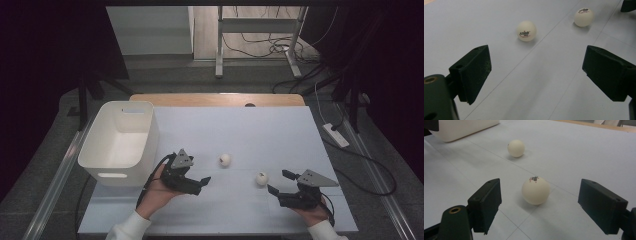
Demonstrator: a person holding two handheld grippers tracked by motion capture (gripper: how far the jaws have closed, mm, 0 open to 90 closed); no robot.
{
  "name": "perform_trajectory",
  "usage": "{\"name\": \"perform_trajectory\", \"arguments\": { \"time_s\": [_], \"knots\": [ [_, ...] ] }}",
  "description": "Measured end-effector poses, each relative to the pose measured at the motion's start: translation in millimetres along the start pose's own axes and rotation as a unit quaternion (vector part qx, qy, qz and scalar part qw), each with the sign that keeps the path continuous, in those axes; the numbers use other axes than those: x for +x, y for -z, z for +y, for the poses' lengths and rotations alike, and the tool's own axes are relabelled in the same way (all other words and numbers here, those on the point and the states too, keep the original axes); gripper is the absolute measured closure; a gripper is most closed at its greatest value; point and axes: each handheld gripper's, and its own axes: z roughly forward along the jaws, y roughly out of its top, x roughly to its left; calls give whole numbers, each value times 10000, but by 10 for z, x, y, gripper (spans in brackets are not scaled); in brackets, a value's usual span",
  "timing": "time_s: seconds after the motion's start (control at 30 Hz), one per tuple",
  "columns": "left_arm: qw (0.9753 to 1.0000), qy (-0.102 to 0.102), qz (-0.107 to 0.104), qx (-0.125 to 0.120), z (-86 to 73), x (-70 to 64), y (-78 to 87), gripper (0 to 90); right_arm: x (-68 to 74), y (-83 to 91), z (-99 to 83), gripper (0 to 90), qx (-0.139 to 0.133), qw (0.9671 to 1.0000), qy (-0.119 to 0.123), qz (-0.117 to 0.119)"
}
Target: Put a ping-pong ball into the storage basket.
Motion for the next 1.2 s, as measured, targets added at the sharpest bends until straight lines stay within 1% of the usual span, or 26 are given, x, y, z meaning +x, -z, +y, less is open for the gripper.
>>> {"name": "perform_trajectory", "arguments": {
  "time_s": [0.1, 0.17, 0.33, 0.6, 0.87, 1.2],
  "knots": [
    [10000, -14, -10, 4, 22, 0, -19, 95, 0, 2, 0, 187, -5, 10000, 1, -2],
    [10000, -10, -62, 21, 33, 10, -24, 95, 0, 1, 1, 187, -7, 10000, 3, 2],
    [10000, -5, -57, 35, 48, 21, -38, 96, 4, 4, 2, 187, 11, 10000, 16, 19],
    [9999, -44, -83, 67, 109, 18, -106, 95, -1, 2, 3, 187, -4, 10000, 4, 21],
    [9999, -19, -118, 83, 143, 21, -156, 99, -6, 5, 1, 187, 6, 10000, 1, 16],
    [9998, -97, -177, 78, 246, 2, -205, 98, -6, 4, 0, 187, 13, 10000, -8, 13]
  ]
}}
